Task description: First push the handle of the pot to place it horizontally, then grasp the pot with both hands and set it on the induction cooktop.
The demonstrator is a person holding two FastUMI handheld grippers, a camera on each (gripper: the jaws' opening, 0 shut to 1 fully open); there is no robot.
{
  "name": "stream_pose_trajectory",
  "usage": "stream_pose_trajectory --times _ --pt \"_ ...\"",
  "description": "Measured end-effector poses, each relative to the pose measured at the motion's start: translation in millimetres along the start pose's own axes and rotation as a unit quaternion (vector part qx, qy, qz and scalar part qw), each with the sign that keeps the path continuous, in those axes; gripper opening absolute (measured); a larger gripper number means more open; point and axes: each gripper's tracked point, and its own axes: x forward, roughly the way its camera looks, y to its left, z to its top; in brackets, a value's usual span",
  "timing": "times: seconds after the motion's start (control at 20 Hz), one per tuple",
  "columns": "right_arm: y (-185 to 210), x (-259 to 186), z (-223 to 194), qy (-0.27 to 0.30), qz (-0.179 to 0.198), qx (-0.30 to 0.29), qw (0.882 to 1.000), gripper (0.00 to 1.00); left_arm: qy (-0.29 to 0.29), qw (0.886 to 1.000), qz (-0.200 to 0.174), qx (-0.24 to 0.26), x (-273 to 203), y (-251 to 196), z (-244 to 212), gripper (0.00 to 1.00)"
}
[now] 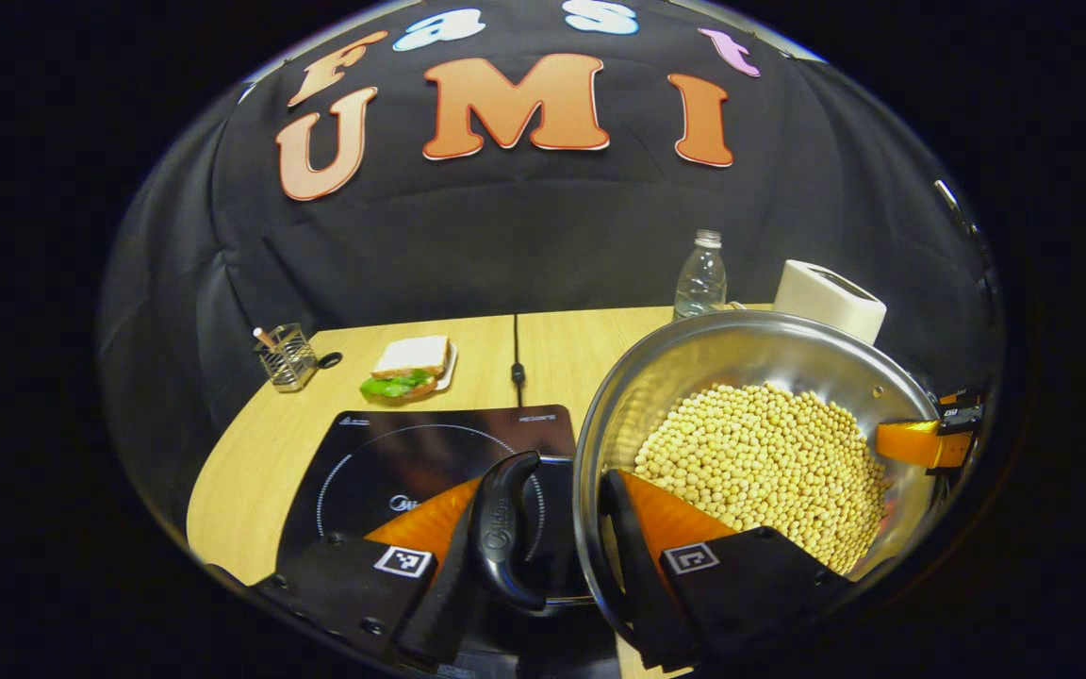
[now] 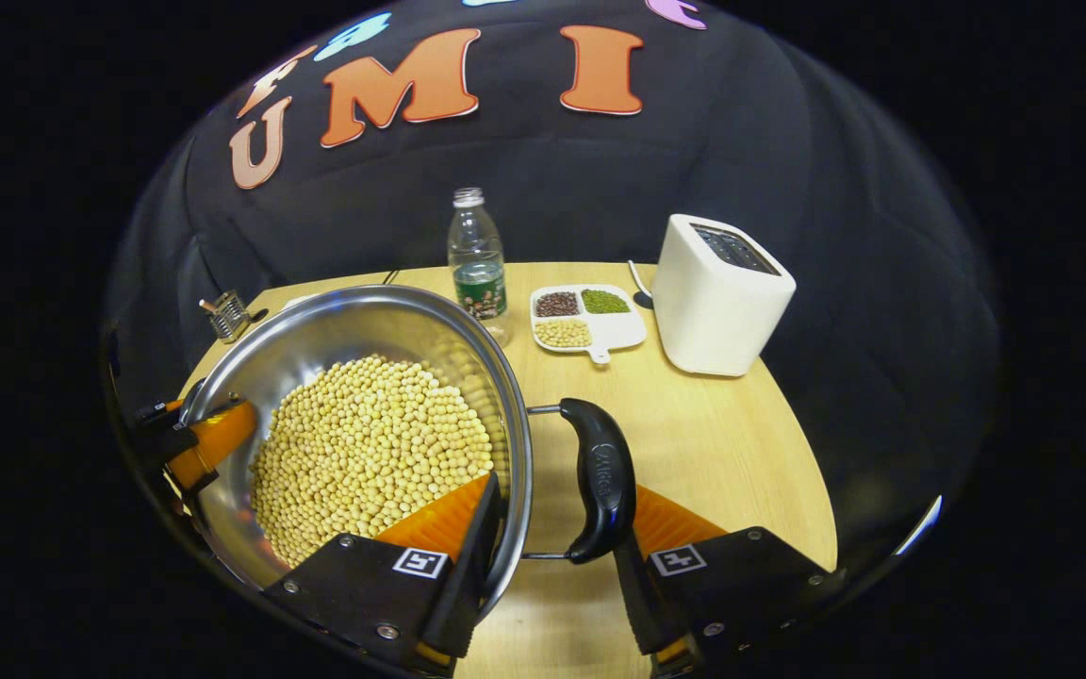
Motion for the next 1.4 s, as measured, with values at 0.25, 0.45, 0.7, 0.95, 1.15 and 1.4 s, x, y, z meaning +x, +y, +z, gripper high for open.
stream_pose_trajectory --times 0.25,0.45,0.7,0.95,1.15,1.4 --pt "44.7 -5.9 11.2 -0.006 0.016 -0.017 1.0 0.64 -0.004 1.0 0.02 -0.013 -15.0 44.5 -1.9 0.75" --pt "84.6 -6.2 18.1 -0.008 0.03 -0.036 0.999 0.64 -0.005 0.999 0.04 -0.022 -23.7 84.7 -4.6 0.75" --pt "137.9 -5.0 29.0 -0.018 0.051 -0.046 0.997 0.64 -0.007 0.997 0.066 -0.033 -36.4 141.0 -5.8 0.75" --pt "185.5 -0.3 39.0 -0.019 0.074 -0.052 0.996 0.64 -0.008 0.995 0.09 -0.031 -51.6 183.0 2.0 0.75" --pt "213.4 2.7 45.7 -0.016 0.082 -0.056 0.995 0.64 -0.004 0.995 0.098 -0.034 -48.8 215.5 3.2 0.71" --pt "209.7 3.5 44.6 -0.021 0.086 -0.053 0.995 0.64 -0.013 0.994 0.103 -0.035 -45.6 238.4 10.2 0.75"
